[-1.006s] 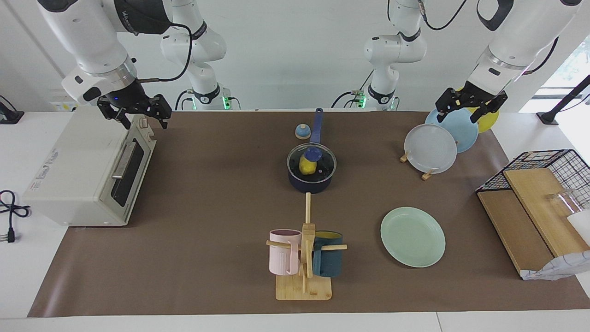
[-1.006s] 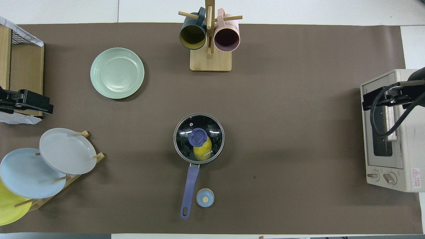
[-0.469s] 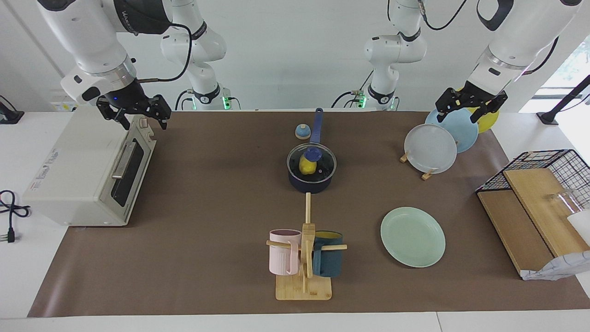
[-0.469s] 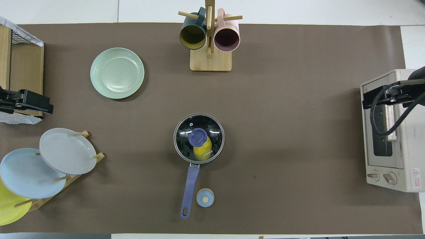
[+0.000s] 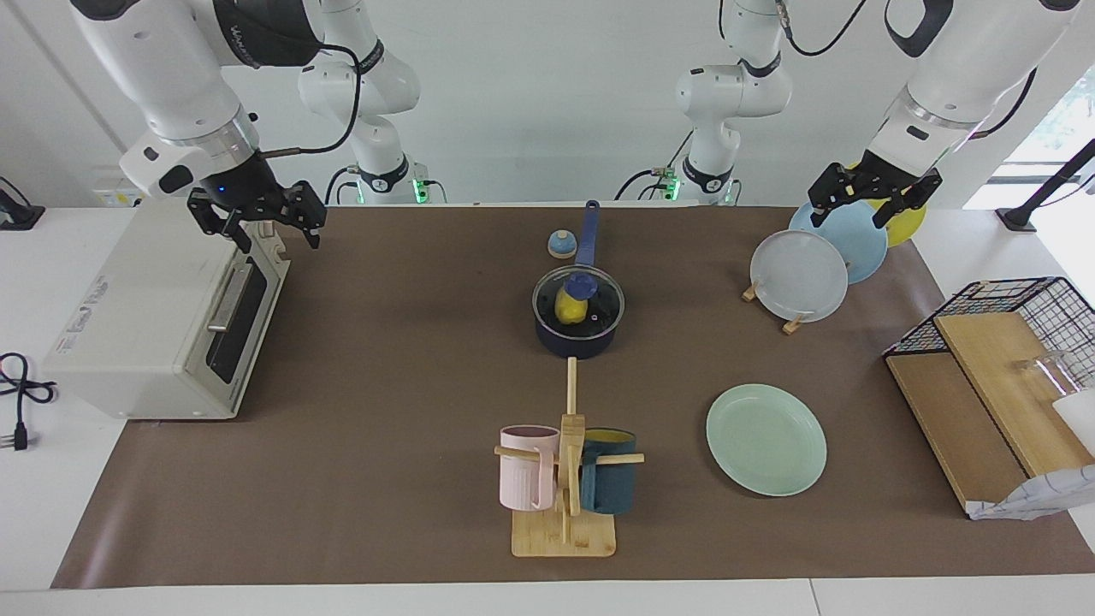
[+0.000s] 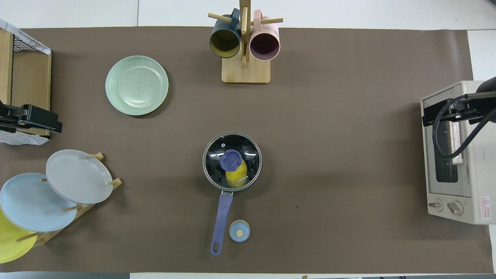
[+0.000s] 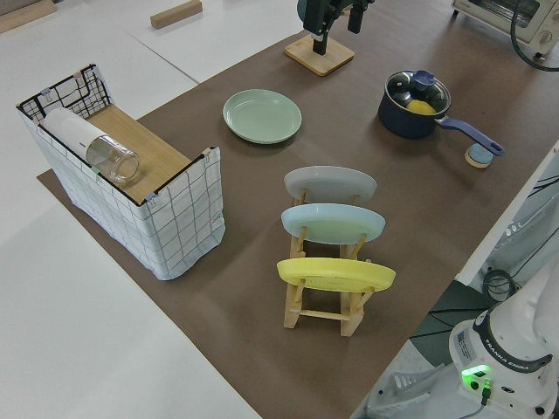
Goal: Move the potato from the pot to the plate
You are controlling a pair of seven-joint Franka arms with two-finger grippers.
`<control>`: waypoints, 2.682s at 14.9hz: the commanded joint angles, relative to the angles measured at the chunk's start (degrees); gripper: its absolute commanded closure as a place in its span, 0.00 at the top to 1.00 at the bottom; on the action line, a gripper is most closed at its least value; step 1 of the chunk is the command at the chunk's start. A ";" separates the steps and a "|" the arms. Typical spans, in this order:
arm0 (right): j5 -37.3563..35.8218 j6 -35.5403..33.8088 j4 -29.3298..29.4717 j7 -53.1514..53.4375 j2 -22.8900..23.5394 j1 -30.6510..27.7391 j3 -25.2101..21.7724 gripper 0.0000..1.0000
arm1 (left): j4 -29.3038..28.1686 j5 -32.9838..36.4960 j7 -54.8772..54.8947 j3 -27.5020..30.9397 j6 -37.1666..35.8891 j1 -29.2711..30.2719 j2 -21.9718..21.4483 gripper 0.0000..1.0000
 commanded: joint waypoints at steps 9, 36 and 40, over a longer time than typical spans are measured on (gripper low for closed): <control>0.94 3.63 15.50 19.84 17.53 14.98 7.67 1.00 | -1.45 0.94 -0.50 -0.03 -0.30 0.07 -1.18 1.00; -5.57 31.76 -11.56 32.72 14.82 33.47 7.93 0.85 | -1.62 0.94 -0.59 -0.12 1.63 -0.02 -1.18 1.00; -5.57 31.15 -11.03 32.89 14.91 33.47 7.93 0.58 | -1.71 0.94 -0.50 -0.12 2.60 -0.11 -1.18 1.00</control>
